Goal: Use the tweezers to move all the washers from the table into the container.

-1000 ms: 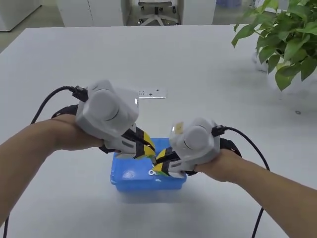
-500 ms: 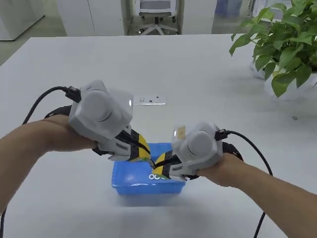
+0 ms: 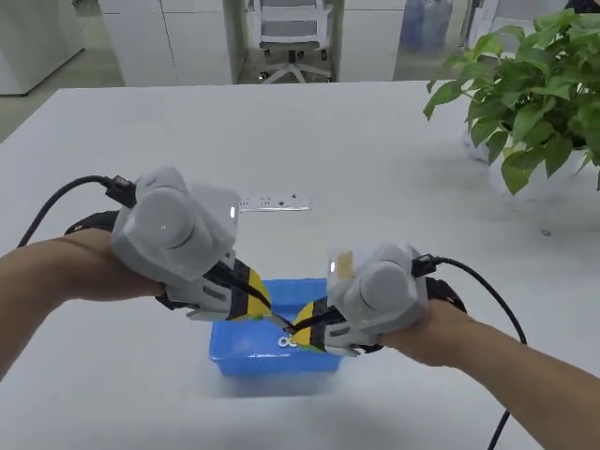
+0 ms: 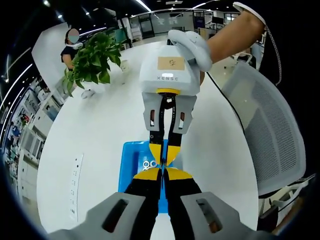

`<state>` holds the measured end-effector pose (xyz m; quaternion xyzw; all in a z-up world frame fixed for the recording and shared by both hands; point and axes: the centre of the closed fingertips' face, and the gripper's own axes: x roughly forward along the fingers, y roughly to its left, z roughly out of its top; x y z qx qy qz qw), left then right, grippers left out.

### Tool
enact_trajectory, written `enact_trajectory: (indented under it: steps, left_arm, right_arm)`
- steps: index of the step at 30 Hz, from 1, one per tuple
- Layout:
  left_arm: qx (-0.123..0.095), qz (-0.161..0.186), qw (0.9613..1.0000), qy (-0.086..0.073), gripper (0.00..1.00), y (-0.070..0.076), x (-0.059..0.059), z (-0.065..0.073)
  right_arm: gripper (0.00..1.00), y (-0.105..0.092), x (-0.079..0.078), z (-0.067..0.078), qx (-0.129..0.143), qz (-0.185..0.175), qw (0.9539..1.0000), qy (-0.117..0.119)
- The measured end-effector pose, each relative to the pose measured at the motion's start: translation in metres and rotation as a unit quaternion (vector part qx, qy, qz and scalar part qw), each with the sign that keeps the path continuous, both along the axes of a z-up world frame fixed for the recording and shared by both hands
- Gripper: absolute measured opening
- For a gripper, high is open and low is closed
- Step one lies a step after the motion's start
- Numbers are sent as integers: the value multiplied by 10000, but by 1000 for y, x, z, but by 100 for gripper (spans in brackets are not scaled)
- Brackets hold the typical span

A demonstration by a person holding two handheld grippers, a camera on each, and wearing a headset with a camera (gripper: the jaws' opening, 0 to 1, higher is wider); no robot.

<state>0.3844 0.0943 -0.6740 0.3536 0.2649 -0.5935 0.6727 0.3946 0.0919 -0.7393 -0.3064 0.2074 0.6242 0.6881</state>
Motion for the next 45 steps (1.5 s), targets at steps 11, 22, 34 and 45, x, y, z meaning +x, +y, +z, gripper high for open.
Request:
enact_trajectory:
  steps: [11,22,34,45]
  left_arm:
    - [174,-31,9998,24,6,9,-17,-12]
    - [279,-5,9996,69,5,12,-32,-26]
    - [311,-30,9995,-54,12,11,-41,-40]
    - [374,-49,9993,20,13,5,-61,-61]
  right_arm:
    - [4,-8,-18,2,-278,255,9992,-141]
    - [4,-13,-31,1,-536,475,9972,-234]
    - [4,-23,-41,-11,-890,584,9939,-293]
    - [4,-28,-57,-19,-1056,642,9920,-269]
